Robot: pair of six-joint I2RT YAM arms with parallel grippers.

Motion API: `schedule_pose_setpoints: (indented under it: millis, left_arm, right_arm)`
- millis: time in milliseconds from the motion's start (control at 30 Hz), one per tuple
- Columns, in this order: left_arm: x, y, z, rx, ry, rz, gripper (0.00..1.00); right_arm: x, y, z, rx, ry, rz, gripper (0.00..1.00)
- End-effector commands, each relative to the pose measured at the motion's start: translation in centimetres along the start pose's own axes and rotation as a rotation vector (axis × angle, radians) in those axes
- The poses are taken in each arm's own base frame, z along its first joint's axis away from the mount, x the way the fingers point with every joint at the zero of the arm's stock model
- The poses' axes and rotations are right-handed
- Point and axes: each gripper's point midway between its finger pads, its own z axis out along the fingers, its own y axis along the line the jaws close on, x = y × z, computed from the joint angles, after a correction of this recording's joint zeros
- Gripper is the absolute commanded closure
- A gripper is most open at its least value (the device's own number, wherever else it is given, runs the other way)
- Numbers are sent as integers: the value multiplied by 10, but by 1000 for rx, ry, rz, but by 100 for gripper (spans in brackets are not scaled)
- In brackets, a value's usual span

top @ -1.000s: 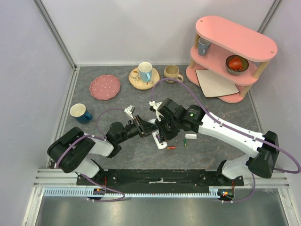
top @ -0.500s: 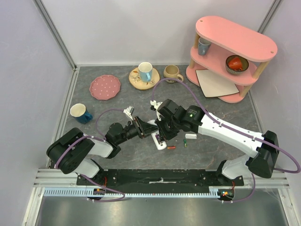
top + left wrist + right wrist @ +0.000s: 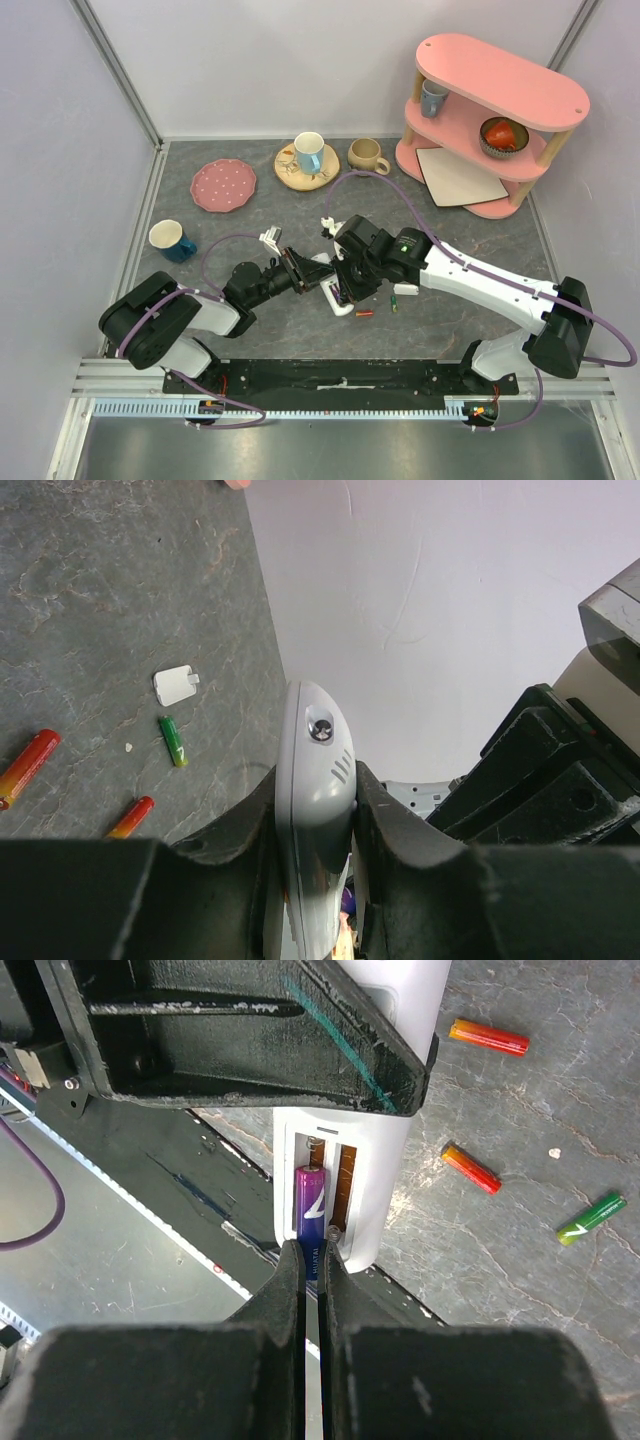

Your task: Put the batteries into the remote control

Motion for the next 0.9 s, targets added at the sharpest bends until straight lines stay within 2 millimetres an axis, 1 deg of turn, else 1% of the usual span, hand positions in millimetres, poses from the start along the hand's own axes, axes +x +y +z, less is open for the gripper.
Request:
schedule_pose_setpoints:
  millis: [0, 200, 633, 867]
  left_arm:
    - [-17, -89, -11, 366, -91, 168, 98]
    - [-15, -92, -12, 377, -79, 171, 98]
    - [-8, -105, -14, 418, -45, 167, 98]
    - [-6, -112, -14, 438, -38, 167, 98]
  right_arm:
    - [-10, 12, -2, -47, -48, 13, 100]
    - [-21, 15, 2, -55, -105, 51, 100]
    - [-27, 16, 13, -62, -128, 78, 100]
    - [-33, 20, 17, -80, -150, 95, 100]
